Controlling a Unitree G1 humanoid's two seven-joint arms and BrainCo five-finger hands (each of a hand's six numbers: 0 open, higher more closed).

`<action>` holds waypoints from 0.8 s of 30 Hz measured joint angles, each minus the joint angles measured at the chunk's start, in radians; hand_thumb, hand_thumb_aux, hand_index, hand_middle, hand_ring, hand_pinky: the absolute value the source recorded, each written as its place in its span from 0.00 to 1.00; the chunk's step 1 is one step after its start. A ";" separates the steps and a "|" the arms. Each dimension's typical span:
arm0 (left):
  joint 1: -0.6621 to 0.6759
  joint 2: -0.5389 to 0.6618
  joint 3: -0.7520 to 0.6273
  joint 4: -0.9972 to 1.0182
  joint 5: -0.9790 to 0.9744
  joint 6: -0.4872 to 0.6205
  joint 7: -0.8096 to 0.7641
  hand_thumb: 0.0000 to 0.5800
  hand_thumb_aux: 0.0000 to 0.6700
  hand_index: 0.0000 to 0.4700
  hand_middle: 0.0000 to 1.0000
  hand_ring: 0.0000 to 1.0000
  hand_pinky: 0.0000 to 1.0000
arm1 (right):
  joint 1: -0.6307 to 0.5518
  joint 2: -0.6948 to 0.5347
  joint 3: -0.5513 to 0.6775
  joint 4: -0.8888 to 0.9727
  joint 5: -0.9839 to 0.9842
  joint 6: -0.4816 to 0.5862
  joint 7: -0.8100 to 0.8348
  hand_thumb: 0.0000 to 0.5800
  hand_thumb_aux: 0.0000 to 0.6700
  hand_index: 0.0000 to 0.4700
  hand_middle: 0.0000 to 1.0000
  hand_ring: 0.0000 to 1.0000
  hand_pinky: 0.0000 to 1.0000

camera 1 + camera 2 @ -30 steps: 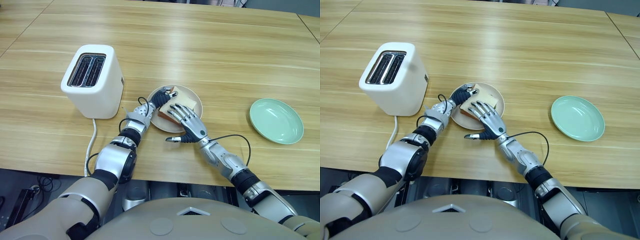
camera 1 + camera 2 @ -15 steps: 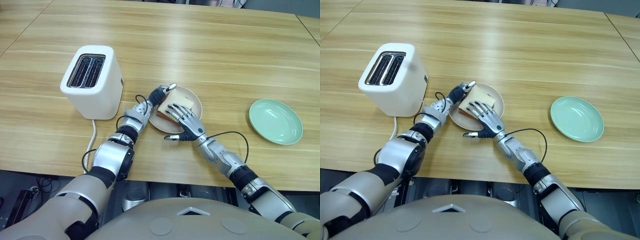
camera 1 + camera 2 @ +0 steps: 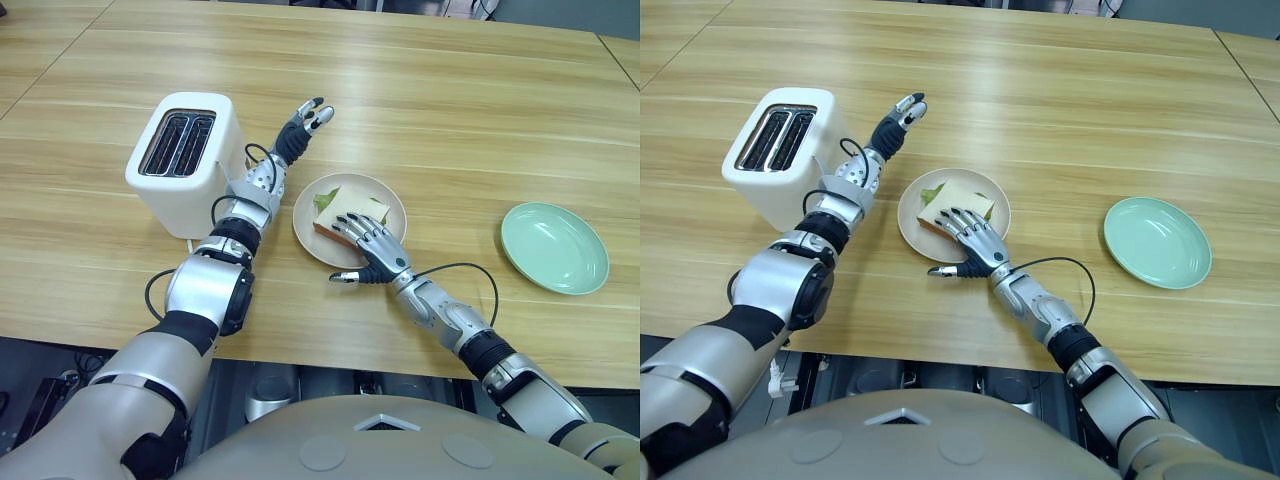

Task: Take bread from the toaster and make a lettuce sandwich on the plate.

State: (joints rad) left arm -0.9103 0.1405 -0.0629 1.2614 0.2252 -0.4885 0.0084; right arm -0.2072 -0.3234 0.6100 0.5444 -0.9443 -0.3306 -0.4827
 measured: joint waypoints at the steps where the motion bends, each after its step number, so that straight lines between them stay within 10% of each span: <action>1: 0.003 -0.002 0.009 -0.009 -0.007 -0.030 -0.006 0.00 0.00 0.00 0.00 0.00 0.00 | 0.003 -0.001 -0.003 -0.006 0.005 -0.003 -0.004 0.00 0.00 0.00 0.00 0.00 0.00; 6: 0.066 -0.029 0.050 -0.110 -0.099 -0.194 -0.106 0.08 0.04 0.04 0.00 0.00 0.00 | 0.074 -0.020 -0.058 -0.119 0.085 -0.072 -0.030 0.00 0.00 0.00 0.00 0.00 0.00; 8: 0.116 -0.036 0.065 -0.174 -0.155 -0.256 -0.182 0.69 0.45 0.44 0.00 0.00 0.00 | 0.116 -0.037 -0.108 -0.217 0.162 -0.135 -0.029 0.00 0.00 0.00 0.00 0.00 0.00; 9: 0.142 -0.039 0.070 -0.210 -0.182 -0.280 -0.217 0.82 0.58 0.56 0.02 0.02 0.02 | 0.125 -0.041 -0.143 -0.272 0.209 -0.164 -0.028 0.00 0.00 0.00 0.00 0.00 0.00; 11: 0.188 -0.046 0.074 -0.288 -0.232 -0.314 -0.279 1.00 1.00 0.98 0.48 0.48 0.48 | 0.133 -0.044 -0.207 -0.368 0.300 -0.220 -0.016 0.00 0.00 0.00 0.00 0.00 0.00; 13: 0.249 -0.046 0.074 -0.403 -0.296 -0.349 -0.347 1.00 1.00 0.98 1.00 1.00 1.00 | 0.152 -0.047 -0.262 -0.470 0.440 -0.287 0.027 0.00 0.00 0.00 0.00 0.00 0.00; 14: 0.286 -0.043 0.066 -0.475 -0.335 -0.357 -0.392 1.00 1.00 0.98 1.00 1.00 1.00 | 0.163 -0.049 -0.275 -0.504 0.505 -0.310 0.061 0.00 0.00 0.00 0.00 0.00 0.00; 15: 0.340 -0.036 0.048 -0.568 -0.381 -0.368 -0.450 1.00 1.00 0.98 1.00 1.00 1.00 | 0.182 -0.050 -0.283 -0.539 0.574 -0.331 0.104 0.77 0.52 0.51 0.00 0.00 0.00; 17: 0.429 -0.010 0.004 -0.710 -0.465 -0.362 -0.559 1.00 1.00 0.98 1.00 1.00 1.00 | 0.202 -0.057 -0.284 -0.567 0.666 -0.352 0.180 0.95 0.78 0.77 0.00 0.00 0.00; 18: 0.477 0.010 -0.025 -0.778 -0.508 -0.344 -0.622 1.00 1.00 0.98 1.00 1.00 1.00 | 0.207 -0.059 -0.283 -0.570 0.703 -0.356 0.223 1.00 1.00 0.98 0.18 0.18 0.18; 19: 0.519 0.032 -0.052 -0.835 -0.541 -0.327 -0.676 1.00 1.00 0.98 1.00 1.00 1.00 | 0.213 -0.060 -0.281 -0.572 0.730 -0.358 0.257 1.00 1.00 0.98 0.47 0.47 0.47; 20: 0.566 0.065 -0.086 -0.896 -0.573 -0.307 -0.740 1.00 1.00 0.98 1.00 1.00 1.00 | 0.222 -0.064 -0.276 -0.571 0.760 -0.358 0.296 1.00 1.00 0.98 0.47 0.47 0.47; 21: 0.614 0.109 -0.123 -0.950 -0.597 -0.287 -0.810 1.00 1.00 0.98 1.00 1.00 1.00 | 0.225 -0.070 -0.265 -0.566 0.783 -0.357 0.341 1.00 1.00 0.98 1.00 1.00 1.00; 24: 0.737 0.240 -0.235 -1.030 -0.603 -0.262 -0.997 1.00 1.00 0.98 1.00 1.00 1.00 | 0.244 -0.096 -0.227 -0.541 0.816 -0.355 0.477 1.00 1.00 0.98 1.00 1.00 1.00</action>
State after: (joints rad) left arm -0.1734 0.3809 -0.2983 0.2315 -0.3781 -0.7502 -0.9886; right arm 0.0363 -0.4197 0.3835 0.0034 -0.1283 -0.6860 -0.0060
